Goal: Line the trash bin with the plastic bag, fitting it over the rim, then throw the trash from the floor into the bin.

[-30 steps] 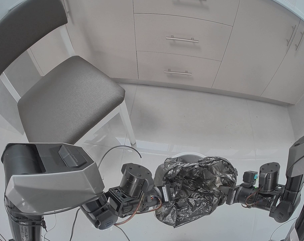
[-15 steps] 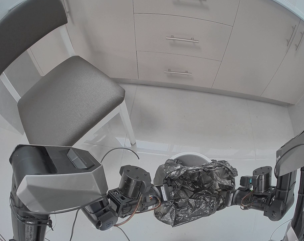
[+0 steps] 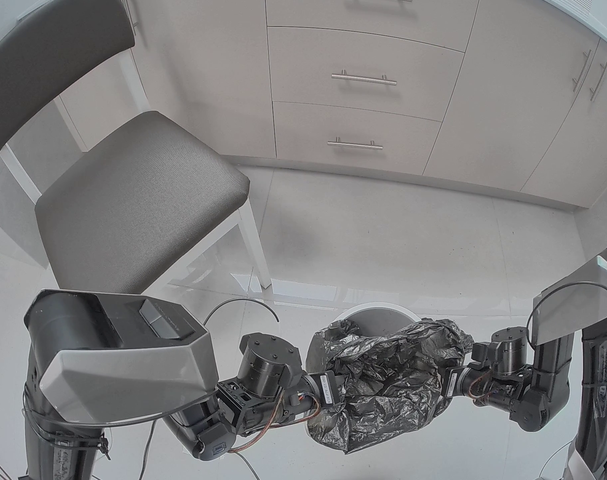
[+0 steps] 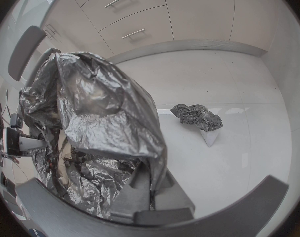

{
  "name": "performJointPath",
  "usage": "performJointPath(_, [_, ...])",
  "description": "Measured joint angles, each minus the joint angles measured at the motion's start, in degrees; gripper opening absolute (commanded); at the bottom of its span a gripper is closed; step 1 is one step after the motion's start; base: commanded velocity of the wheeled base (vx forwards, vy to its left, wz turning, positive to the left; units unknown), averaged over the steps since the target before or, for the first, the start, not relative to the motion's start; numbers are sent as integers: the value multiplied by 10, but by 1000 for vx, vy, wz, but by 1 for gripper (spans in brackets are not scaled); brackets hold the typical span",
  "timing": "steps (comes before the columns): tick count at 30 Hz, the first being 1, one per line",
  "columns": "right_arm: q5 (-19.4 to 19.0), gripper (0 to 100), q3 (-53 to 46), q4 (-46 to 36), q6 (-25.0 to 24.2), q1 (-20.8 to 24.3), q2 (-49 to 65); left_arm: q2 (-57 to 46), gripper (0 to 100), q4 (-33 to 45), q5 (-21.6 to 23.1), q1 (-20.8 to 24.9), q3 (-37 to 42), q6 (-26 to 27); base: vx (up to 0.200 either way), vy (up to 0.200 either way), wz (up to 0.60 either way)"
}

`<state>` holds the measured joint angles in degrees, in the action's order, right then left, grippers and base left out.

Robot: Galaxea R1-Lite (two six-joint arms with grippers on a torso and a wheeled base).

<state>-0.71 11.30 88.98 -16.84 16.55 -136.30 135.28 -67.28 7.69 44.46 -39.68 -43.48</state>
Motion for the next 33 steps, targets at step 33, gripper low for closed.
performJointPath(33, [-5,0,-60,0,-6,28,0,-10,0,3,24,4,14,0,0,0,0])
